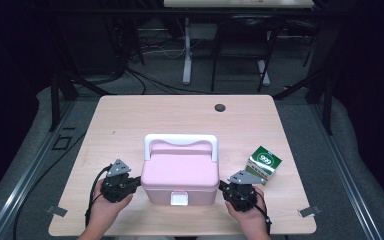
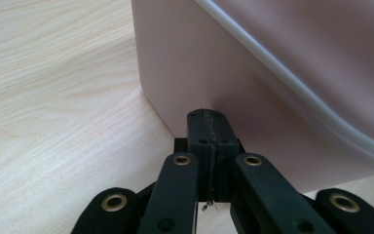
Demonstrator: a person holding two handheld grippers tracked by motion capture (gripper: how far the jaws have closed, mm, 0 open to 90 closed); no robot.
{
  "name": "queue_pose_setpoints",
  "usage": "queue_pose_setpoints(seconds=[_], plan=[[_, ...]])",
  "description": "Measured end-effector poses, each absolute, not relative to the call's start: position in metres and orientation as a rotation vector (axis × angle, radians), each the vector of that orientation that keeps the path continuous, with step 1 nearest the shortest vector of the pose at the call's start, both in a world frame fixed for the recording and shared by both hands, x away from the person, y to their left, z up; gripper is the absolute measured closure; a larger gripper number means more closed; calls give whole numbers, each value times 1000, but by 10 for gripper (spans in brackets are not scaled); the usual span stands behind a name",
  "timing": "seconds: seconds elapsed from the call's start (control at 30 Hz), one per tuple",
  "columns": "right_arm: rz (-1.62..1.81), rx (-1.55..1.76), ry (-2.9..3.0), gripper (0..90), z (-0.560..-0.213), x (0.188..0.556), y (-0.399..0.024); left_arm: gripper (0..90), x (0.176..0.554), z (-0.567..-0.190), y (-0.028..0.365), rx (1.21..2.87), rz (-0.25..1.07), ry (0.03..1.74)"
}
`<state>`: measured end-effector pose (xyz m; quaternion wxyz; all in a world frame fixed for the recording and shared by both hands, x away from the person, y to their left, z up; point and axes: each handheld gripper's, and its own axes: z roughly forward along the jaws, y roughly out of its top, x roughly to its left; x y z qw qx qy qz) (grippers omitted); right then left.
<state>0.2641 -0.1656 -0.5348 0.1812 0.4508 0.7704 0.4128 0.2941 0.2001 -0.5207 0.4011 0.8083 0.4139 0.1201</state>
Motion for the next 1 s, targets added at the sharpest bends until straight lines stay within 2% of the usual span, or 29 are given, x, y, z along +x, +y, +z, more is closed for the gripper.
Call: queue_pose_setpoints(seconds=[0.43,0.57,0.8,1.0], plan=[[1176,1249,2183,900,-536,260,-175,892,292,-524,201,2011,226,1060],[1189,1240,2182,900,-538,262,-175,795,294,-524,205,1998,205,1073],[1194,1240,2170,827,-537,262,-179,699,297,-518,218,1980,187,1088],[1200,1236,2167,799,-536,263,-181,656,298,-510,223,1953,200,1069]])
